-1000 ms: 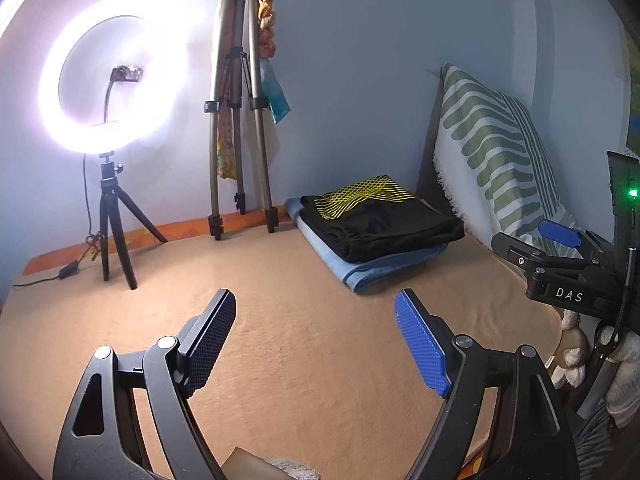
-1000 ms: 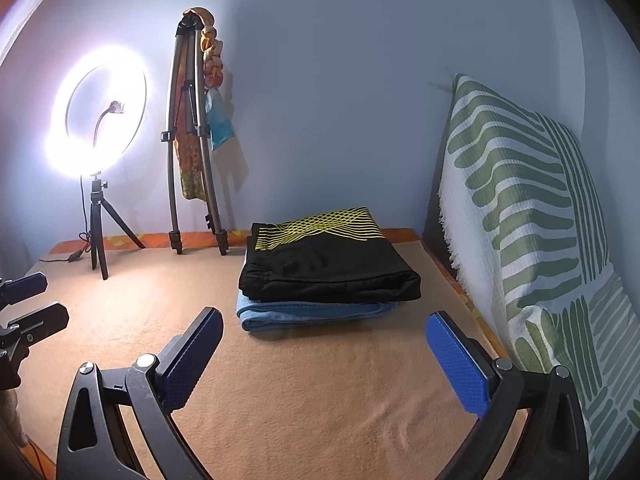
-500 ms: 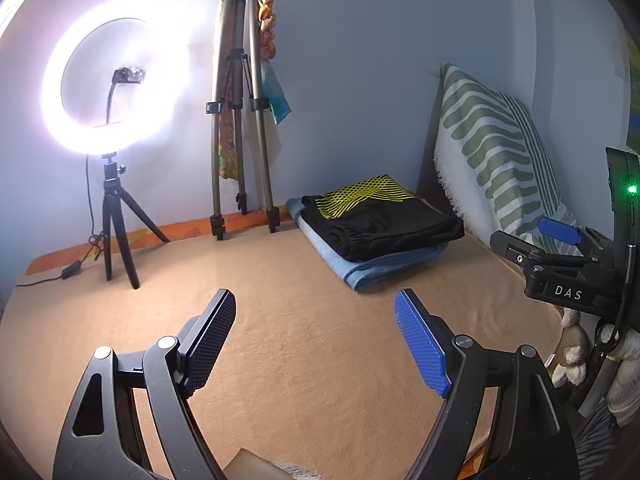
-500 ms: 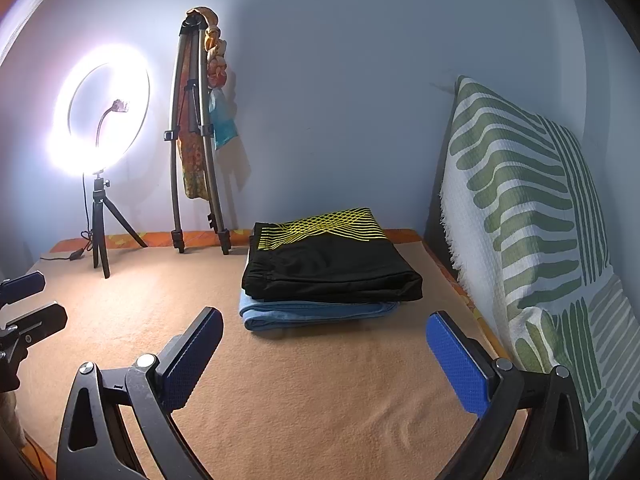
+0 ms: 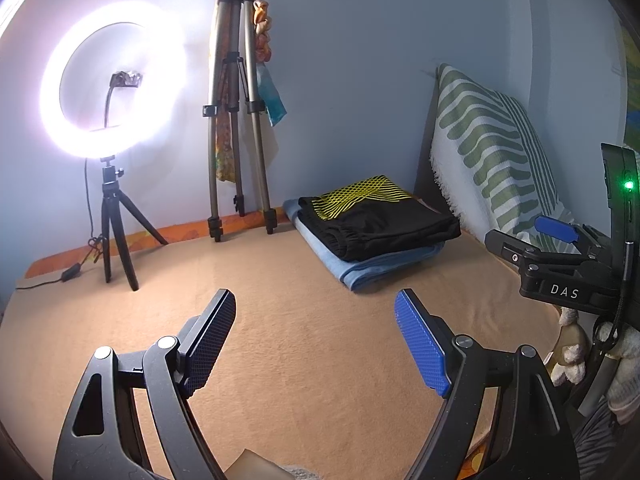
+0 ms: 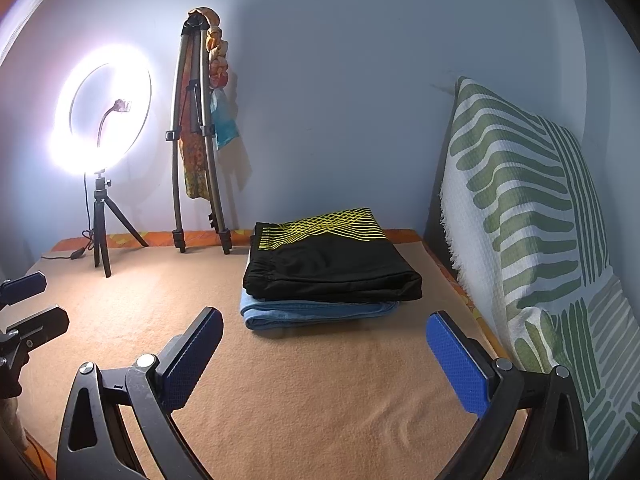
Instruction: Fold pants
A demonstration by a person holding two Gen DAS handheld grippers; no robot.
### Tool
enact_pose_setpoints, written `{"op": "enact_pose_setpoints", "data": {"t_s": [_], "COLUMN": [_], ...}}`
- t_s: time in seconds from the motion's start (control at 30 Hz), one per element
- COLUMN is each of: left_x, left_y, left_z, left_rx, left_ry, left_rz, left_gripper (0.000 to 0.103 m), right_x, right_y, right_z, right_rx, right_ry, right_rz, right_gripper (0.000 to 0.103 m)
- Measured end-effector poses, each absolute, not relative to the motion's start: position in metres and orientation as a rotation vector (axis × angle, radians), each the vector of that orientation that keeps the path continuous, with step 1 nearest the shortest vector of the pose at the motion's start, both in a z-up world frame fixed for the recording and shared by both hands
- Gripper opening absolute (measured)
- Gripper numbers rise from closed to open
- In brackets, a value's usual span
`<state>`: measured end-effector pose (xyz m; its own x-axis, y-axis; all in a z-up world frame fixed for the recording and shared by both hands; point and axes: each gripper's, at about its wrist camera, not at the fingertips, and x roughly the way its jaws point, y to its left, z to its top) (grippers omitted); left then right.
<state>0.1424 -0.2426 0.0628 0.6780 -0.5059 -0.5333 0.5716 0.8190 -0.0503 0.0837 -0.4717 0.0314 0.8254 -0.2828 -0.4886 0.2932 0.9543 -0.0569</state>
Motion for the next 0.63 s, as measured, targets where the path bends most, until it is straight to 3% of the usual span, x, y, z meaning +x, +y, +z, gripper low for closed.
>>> {"op": "enact_pose_setpoints", "data": {"t_s": [0.63], "left_x": [0.1398], "left_y": [-0.2407], "left_z": [0.0648], "left_rx": [0.136], "left_ry": [0.548], "left_rz": [-0.597], "left_gripper": [0.082], "right_x": [0.0839], "right_y": [-0.4695], "right_z": [0.0305], "right_rx": [0.024], "right_ry": [0.527], "right_rz": [-0.298], "right_gripper": [0.103]}}
